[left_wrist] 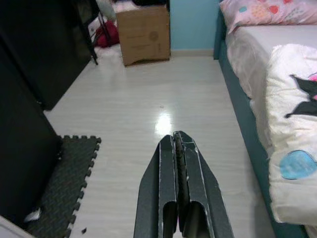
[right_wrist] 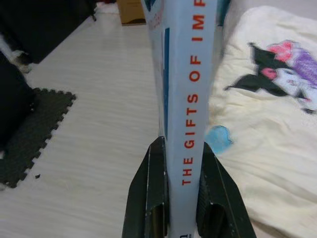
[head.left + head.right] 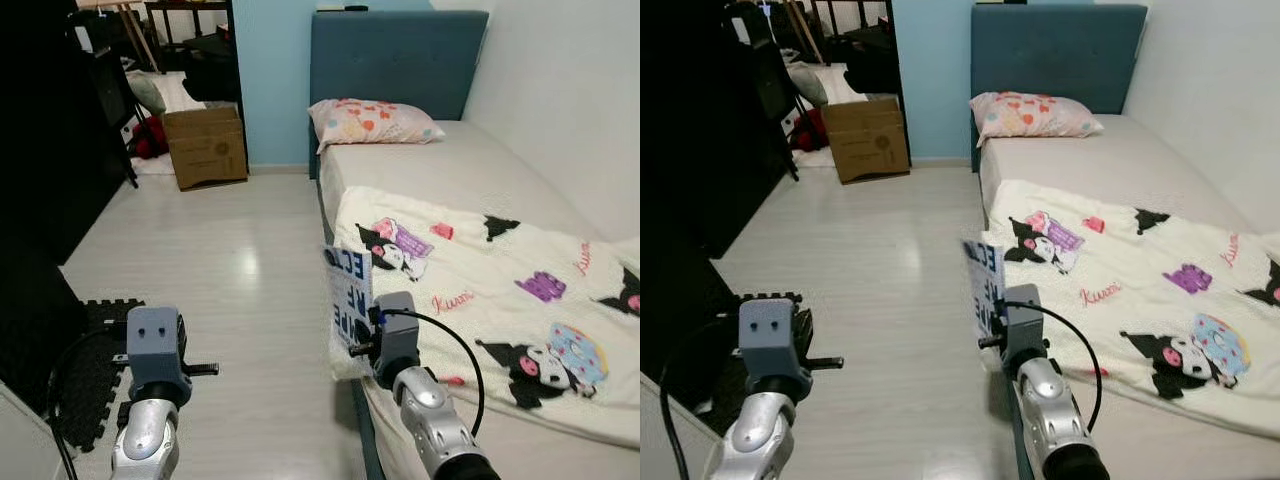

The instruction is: Clean up the room

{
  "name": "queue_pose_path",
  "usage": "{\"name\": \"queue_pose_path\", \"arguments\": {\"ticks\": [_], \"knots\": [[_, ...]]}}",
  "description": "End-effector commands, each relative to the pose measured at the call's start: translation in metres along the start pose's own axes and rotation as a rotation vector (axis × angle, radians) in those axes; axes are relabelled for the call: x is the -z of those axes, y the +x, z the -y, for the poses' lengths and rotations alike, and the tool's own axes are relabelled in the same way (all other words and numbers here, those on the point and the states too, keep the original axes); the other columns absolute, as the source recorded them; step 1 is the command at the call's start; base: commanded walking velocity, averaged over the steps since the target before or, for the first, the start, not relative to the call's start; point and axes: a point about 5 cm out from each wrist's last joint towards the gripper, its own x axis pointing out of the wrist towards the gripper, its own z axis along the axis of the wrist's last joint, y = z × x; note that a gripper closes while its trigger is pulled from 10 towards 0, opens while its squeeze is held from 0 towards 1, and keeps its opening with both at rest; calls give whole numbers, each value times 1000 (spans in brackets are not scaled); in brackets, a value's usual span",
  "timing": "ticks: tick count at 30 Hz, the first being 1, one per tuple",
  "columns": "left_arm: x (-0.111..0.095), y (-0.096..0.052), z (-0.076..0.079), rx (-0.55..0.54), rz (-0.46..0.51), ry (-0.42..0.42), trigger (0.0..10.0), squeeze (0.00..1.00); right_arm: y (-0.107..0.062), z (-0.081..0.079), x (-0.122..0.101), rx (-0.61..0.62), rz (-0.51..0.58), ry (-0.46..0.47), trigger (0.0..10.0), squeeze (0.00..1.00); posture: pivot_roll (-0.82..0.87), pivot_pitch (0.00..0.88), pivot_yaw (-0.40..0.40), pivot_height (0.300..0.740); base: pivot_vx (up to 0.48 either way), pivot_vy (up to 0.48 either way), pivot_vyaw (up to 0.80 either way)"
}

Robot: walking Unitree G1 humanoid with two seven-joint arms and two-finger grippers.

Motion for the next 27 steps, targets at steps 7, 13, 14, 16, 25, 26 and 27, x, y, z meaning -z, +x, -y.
{"name": "queue_pose_path", "arguments": {"ticks": [7, 13, 14, 16, 25, 26, 27], "knots": [[2, 0, -2, -5, -11, 4, 10000, 0, 2, -6, -6, -32, 37, -15, 10000, 0, 21, 83, -34, 740, 361, 0, 0], [5, 0, -2, -6, -29, 13, 10000, 0, 3, -3, -5, -12, 30, 5, 10000, 0, 21, 83, -34, 740, 360, 0, 0], [5, 0, -2, -6, -29, 13, 10000, 0, 3, -3, -5, -12, 30, 5, 10000, 0, 21, 83, -34, 740, 360, 0, 0], [7, 0, -1, -4, -36, 12, 10000, 0, 3, -2, -4, 2, 26, 4, 10000, 0, 17, 82, -33, 740, 362, 0, 0], [11, 3, 3, 7, -52, 22, 10000, 0, 3, 4, 0, 73, -1, -13, 10000, 0, 12, 86, -30, 740, 368, 0, 0], [12, 4, 3, 8, -58, 26, 10000, 0, 3, 6, 0, 90, -6, -17, 10000, 0, 11, 84, -29, 740, 368, 0, 0], [12, 5, 4, 11, -61, 27, 10000, 0, 4, 6, 0, 100, -9, -17, 10000, 0, 11, 81, -29, 740, 368, 0, 0]]}}
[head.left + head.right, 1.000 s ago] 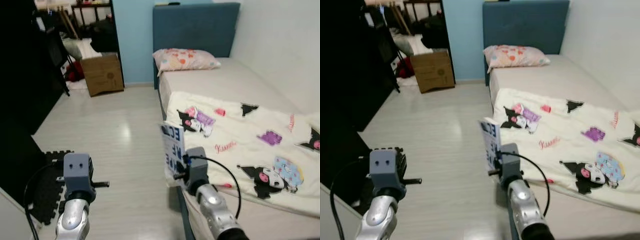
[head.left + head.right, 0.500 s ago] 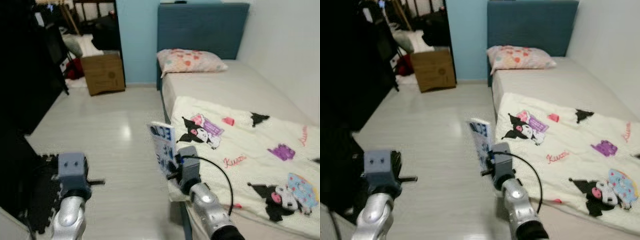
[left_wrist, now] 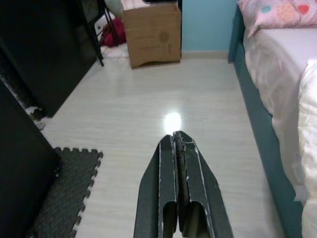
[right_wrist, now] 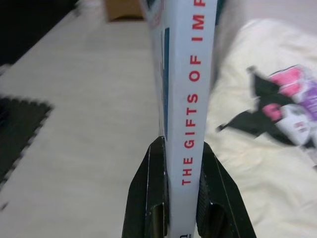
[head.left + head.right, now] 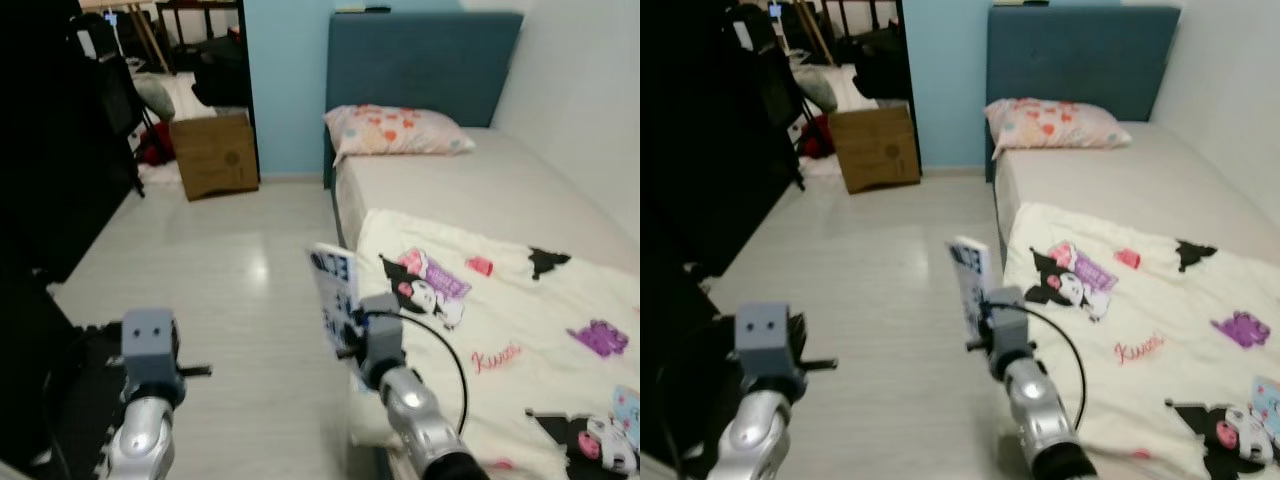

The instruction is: Clean up the room

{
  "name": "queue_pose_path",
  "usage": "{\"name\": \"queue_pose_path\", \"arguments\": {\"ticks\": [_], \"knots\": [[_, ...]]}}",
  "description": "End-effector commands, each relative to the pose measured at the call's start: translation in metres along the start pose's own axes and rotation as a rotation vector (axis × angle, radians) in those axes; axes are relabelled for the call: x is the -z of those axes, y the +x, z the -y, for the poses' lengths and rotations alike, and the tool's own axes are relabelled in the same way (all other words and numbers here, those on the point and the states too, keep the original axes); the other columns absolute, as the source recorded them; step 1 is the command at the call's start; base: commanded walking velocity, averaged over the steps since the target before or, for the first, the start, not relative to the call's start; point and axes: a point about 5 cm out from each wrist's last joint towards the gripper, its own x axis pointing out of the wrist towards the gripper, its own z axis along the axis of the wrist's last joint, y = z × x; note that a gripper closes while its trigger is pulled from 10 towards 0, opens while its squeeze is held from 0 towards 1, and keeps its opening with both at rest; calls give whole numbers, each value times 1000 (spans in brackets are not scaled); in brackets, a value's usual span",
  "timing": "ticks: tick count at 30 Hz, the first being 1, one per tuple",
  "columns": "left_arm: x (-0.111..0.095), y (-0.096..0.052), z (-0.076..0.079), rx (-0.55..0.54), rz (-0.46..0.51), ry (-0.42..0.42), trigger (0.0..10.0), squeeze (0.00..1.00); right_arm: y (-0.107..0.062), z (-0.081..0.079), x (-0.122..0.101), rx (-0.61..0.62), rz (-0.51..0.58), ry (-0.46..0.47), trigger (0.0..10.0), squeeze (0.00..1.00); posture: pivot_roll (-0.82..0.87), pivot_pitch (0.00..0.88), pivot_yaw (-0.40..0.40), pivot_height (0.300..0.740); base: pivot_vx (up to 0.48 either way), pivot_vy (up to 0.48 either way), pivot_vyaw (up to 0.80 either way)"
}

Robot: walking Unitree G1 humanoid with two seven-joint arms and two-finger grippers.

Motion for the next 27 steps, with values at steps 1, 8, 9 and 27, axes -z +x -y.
{"name": "queue_pose_path", "arguments": {"ticks": [1, 8, 9, 27], "knots": [[9, 0, -6, -17, -42, 27, 10000, 0, 4, -9, -9, -9, 35, -1, 10000, 0, 11, 81, -29, 740, 368, 0, 0], [11, 6, -7, -13, -47, 30, 10000, 0, 5, -9, -12, -6, 56, -17, 10000, 0, 5, 77, -27, 740, 370, 0, 0], [11, 7, -7, -12, -48, 31, 10000, 0, 5, -8, -13, 0, 62, -18, 10000, 0, 0, 77, -25, 740, 368, 0, 0], [8, 17, -6, -7, -31, 35, 10000, 0, 7, 4, -20, 56, 96, 8, 10000, 0, -21, 68, -24, 740, 369, 0, 0]]}}
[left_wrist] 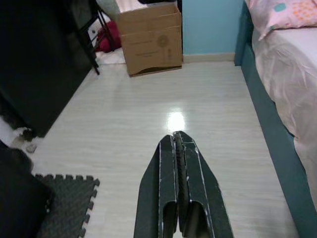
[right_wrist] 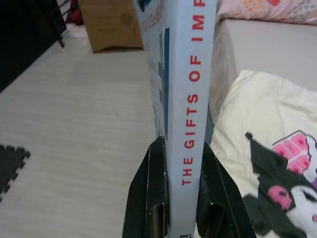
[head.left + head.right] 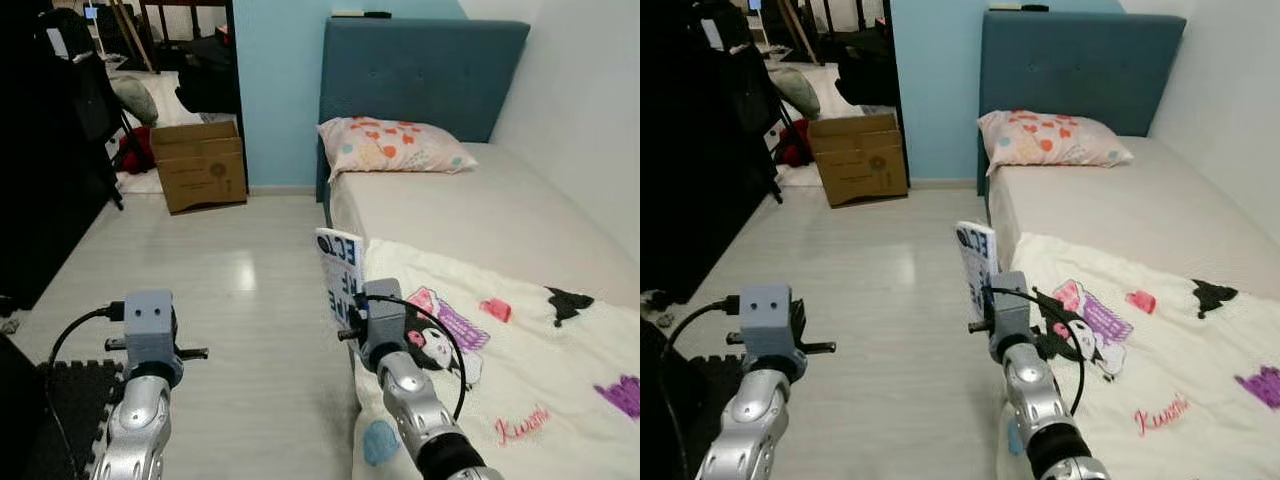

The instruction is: Clean up the room

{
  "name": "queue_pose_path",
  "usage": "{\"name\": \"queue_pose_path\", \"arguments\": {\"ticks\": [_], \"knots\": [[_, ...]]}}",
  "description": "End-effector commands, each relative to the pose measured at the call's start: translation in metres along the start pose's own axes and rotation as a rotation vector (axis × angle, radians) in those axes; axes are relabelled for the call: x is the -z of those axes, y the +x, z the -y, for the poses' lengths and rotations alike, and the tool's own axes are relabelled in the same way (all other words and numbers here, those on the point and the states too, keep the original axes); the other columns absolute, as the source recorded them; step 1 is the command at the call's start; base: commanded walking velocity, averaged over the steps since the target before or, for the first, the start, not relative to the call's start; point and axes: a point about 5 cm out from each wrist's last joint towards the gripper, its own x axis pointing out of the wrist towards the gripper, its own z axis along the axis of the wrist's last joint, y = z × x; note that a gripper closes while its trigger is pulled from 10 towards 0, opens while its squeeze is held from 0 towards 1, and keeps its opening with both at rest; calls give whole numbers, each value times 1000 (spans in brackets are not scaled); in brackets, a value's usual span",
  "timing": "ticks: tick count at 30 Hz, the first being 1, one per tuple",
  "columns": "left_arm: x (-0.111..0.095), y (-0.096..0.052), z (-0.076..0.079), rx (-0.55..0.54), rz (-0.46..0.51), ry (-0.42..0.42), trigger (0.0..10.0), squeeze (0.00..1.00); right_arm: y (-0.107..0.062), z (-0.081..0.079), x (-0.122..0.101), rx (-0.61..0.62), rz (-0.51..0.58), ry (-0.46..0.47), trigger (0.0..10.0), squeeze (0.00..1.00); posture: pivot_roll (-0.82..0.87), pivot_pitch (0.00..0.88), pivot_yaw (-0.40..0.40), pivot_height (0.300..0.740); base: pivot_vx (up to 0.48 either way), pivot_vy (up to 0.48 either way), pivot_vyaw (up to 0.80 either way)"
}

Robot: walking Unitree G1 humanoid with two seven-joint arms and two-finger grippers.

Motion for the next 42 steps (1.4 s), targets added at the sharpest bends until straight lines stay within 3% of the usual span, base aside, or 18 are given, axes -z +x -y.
{"name": "queue_pose_path", "arguments": {"ticks": [1, 42], "knots": [[2, -1, 2, 8, -5, 9, 10000, 0, 0, 4, -4, 21, 32, 21, 10000, 0, -21, 68, -24, 740, 371, 0, 0], [8, -9, -1, -22, -18, -4, 10000, 0, -1, -8, 0, -68, 18, -39, 10000, 0, -18, 82, -51, 740, 368, 0, 15]]}}
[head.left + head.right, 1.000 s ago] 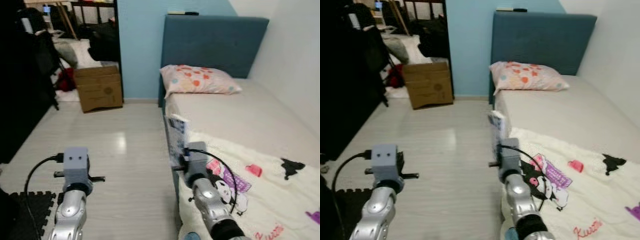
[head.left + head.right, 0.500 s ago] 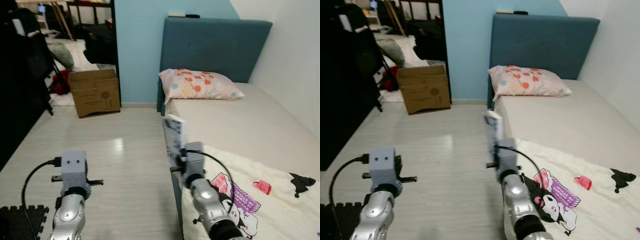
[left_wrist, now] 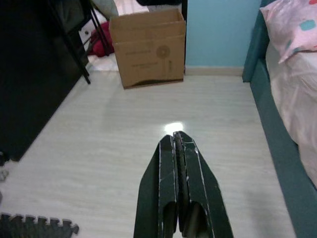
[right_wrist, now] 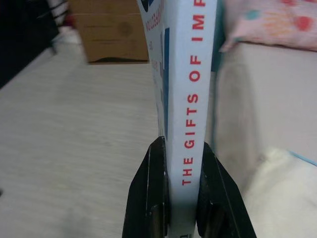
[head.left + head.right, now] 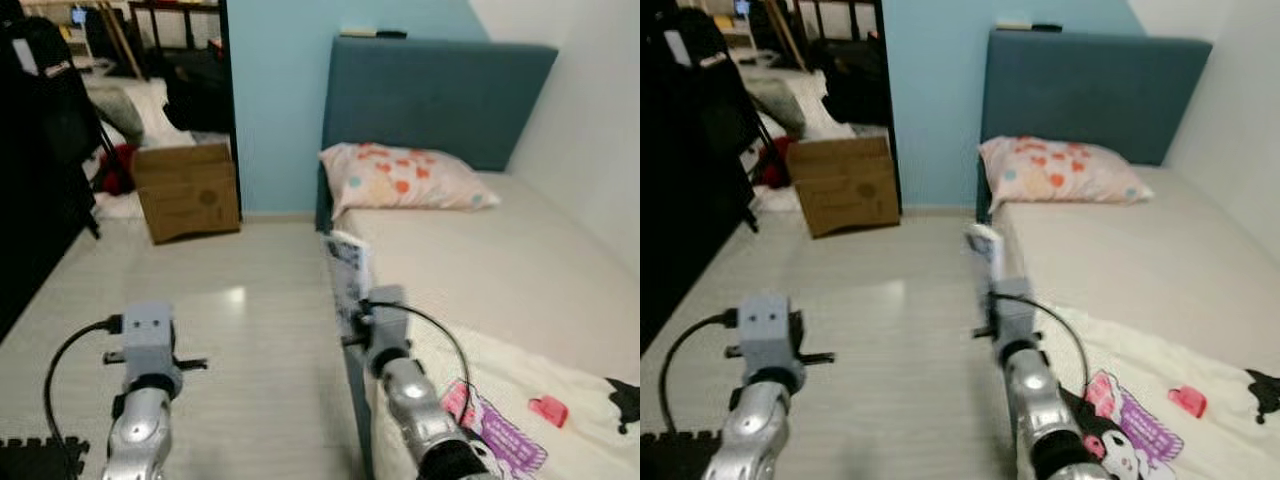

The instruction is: Clean up the room

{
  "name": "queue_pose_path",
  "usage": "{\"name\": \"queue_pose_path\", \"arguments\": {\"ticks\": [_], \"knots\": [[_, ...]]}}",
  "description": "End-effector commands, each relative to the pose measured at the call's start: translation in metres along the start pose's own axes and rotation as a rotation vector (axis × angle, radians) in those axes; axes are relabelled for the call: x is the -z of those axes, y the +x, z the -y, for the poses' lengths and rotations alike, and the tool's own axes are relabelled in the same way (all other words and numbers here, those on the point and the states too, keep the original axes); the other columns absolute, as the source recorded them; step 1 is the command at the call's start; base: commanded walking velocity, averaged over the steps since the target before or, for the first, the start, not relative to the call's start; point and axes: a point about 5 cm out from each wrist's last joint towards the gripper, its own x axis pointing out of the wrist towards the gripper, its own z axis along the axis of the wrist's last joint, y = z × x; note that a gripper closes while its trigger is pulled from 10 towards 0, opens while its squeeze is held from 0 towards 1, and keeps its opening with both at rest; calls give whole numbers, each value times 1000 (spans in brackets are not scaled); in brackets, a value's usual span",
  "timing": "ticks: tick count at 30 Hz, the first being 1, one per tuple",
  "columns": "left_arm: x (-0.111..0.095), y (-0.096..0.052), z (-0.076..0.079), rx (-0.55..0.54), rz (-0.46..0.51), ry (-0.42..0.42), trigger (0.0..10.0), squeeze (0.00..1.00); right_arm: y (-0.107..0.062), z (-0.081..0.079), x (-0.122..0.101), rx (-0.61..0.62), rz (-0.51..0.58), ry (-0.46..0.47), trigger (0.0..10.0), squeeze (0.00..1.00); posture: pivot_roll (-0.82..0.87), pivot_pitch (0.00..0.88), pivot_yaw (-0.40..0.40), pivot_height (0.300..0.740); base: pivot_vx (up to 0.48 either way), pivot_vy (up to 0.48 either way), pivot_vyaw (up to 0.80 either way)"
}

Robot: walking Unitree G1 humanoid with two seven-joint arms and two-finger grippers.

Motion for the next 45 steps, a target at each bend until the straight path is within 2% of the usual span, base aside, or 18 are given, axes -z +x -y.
{"name": "queue_pose_path", "arguments": {"ticks": [1, 7, 12, 45], "knots": [[2, -1, 3, 10, -6, 2, 10000, 0, 0, 11, -5, 30, 20, -11, 10000, 0, -18, 80, -51, 740, 364, 0, 800], [2, -2, 3, 10, -7, 4, 10000, 0, 0, 11, -5, 33, 27, -17, 10000, 0, -16, 78, -53, 740, 369, 0, 750], [3, -1, 2, 9, -8, 9, 10000, 0, 0, 13, -5, 49, 26, 22, 10000, 0, -15, 75, -51, 740, 365, 0, 0], [2, 2, 3, 19, -4, 8, 10000, 0, 2, 13, -7, 57, 35, 32, 10000, 0, -15, 76, -44, 740, 367, 0, 0]]}}
